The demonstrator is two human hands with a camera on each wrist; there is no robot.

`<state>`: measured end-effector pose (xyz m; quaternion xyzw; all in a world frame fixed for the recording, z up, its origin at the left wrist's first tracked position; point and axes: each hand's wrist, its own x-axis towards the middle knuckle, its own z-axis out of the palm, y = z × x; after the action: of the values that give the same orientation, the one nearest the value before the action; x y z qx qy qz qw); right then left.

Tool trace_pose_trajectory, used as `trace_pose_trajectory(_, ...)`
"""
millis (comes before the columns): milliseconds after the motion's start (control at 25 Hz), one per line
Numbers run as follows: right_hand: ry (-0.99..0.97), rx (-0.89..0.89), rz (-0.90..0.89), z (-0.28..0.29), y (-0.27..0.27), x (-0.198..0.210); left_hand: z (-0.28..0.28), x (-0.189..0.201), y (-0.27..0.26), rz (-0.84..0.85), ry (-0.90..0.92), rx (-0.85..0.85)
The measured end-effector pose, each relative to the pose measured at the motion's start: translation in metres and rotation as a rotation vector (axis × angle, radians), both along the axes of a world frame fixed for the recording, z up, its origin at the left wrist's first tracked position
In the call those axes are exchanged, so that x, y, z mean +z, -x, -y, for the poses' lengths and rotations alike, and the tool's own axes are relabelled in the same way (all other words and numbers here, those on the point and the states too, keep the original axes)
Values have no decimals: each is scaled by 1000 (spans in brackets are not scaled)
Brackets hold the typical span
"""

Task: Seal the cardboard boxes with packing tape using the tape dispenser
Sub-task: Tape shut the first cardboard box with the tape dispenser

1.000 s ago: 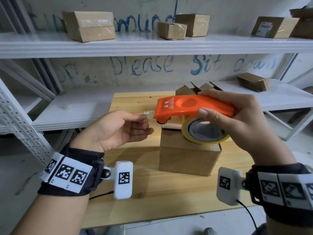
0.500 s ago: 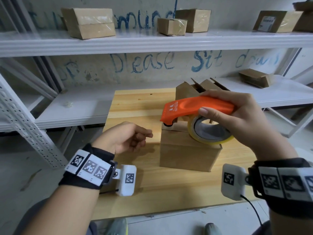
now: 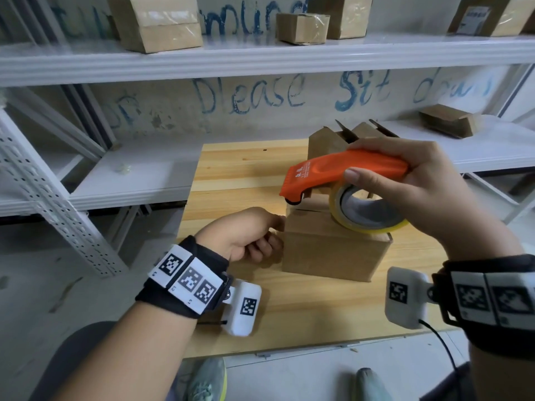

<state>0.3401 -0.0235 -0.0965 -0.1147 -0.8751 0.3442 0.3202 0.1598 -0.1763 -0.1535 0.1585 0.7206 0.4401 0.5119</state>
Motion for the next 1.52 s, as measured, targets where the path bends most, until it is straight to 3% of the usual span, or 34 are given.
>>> trace_pose_trajectory(80, 0, -6, 9, 0, 0, 0, -2, -1, -1, -45, 70, -62)
trace_pose_trajectory(240, 10, -17, 11, 0, -2, 0, -1, -5, -7, 83, 203, -218)
trace_pose_trajectory(280, 7, -18, 12, -1, -1, 0, 0, -3, -7, -38, 212, -236)
trace_pose_trajectory(360, 10, -17, 10, -1, -1, -1, 6, 2, -4, -456, 189, -237)
trace_pose_trajectory(400, 11, -16, 11, -2, -1, -1, 9, 4, 0, -597, 110, -211)
trace_pose_trajectory(440, 12, -16, 12, -2, 0, -1, 10, 6, 4, -633, -1, -161)
trace_pose_trajectory(560, 17, -23, 13, -3, -1, -1, 7, 7, 9, -317, -294, 115)
trace_pose_trajectory(640, 17, -21, 23, -2, -1, 0, 0, 2, 5, -205, -301, 105)
trace_pose_trajectory(840, 20, -16, 50, -3, -3, 1, 4, -1, 9, -447, -46, -160)
trace_pose_trajectory(960, 13, -23, 58, -3, -3, 1, 15, 10, 22, -536, -159, -271)
trace_pose_trajectory(1080, 3, -20, 57, -4, -2, 2, 19, 14, 21, -443, -310, -256)
trace_pose_trajectory(1200, 10, -23, 48, -4, -2, 1, 17, 8, 14, -397, -329, -324)
trace_pose_trajectory(1520, 49, 12, 23, -4, -1, -1, 5, 7, 1, -634, -307, -353)
